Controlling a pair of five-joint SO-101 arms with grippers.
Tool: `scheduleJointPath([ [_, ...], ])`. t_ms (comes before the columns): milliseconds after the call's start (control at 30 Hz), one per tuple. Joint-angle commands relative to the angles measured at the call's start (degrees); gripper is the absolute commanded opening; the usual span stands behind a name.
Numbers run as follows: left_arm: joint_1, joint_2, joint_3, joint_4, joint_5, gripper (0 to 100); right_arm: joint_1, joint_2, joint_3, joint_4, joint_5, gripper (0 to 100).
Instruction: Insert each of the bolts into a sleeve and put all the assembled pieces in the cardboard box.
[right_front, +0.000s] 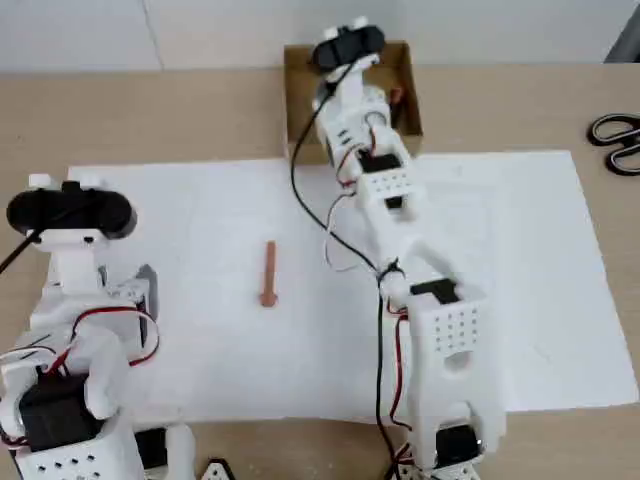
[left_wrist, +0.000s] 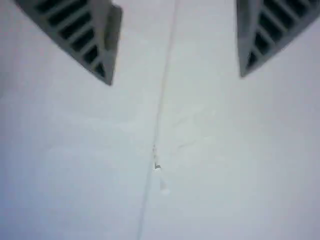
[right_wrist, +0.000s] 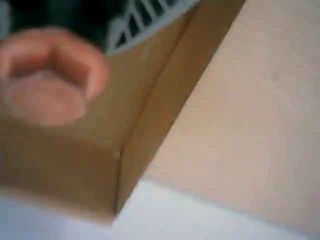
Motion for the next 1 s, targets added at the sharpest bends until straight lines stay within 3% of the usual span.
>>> scheduleJointPath([
  [0,0.0,-0.6,-1.5,0.0,-0.1,16,-0.7,-0.1,-5.0,-1.7,0.4,0.5],
  [200,0.0,-0.6,0.3,-0.3,-0.1,16,-1.5,0.7,-5.0,-1.8,0.3,2.2],
  [400,0.1,-0.6,0.2,-0.3,-0.1,16,-1.6,0.8,-5.0,-1.4,0.3,18.8],
  [800,0.1,-0.6,0.2,-0.2,-0.1,16,-1.3,0.2,-5.0,-0.8,0.4,19.5],
  [967,0.1,-0.6,0.3,-0.2,-0.1,16,-1.3,-7.1,-5.0,11.1,0.4,19.5],
])
